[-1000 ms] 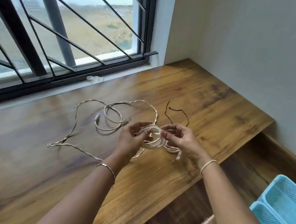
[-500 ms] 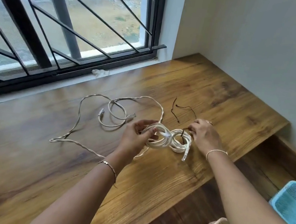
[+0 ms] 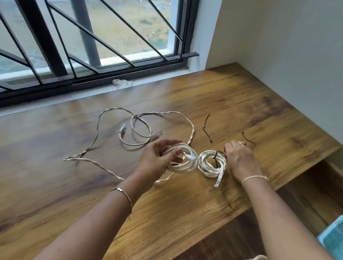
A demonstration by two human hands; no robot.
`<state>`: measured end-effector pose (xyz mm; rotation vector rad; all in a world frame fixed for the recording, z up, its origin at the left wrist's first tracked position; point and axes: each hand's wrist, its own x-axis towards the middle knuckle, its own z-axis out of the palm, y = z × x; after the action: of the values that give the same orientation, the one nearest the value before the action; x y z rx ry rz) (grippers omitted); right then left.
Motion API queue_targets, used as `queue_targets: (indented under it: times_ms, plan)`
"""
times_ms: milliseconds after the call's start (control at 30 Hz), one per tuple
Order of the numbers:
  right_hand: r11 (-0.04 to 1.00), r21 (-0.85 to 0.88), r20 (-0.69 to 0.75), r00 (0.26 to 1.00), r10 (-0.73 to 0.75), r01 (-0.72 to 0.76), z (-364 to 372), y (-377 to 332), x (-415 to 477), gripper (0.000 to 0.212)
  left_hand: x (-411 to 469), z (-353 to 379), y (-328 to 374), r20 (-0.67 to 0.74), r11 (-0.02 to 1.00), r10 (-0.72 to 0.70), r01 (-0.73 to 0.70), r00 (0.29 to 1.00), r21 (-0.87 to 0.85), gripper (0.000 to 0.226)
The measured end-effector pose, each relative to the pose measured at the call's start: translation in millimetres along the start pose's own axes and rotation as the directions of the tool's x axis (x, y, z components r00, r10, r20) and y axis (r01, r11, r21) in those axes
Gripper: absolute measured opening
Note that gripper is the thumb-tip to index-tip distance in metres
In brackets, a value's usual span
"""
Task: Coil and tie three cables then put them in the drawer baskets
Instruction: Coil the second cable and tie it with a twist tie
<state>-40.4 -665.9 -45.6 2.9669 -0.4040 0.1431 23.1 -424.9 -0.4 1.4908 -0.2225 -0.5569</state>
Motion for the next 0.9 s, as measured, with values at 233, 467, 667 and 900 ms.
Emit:
queue_targets:
  times_ms: [233, 467, 667, 900]
  plan:
    - [0.993, -0.042, 0.100, 0.989, 0.110, -0.106, -1, 0, 3, 0.027, -5, -4, 1, -0.001, 1.000, 0.002, -0.002, 1.000, 0.021, 0.022]
    - [0.977, 0.035, 0.133, 0.970, 0.204, -0.211, 2, 5, -5, 0.022, -11, -10, 1, -0.022, 1.000, -0.001, 0.001, 1.000, 0.007, 0.024]
    - [0.946, 0.224, 0.062, 0.972, 0.228, -0.236, 1, 15, -20, 0.027, -15, -9, -5, -0.023, 1.000, 0.011, -0.011, 1.000, -0.028, 0.022]
    - [0.923, 0.251, 0.020, 0.955, 0.296, -0.291, -2, 10, -39, 0.021, -19, 5, -4, 0.003, 0.999, 0.022, -0.021, 1.000, -0.036, 0.019]
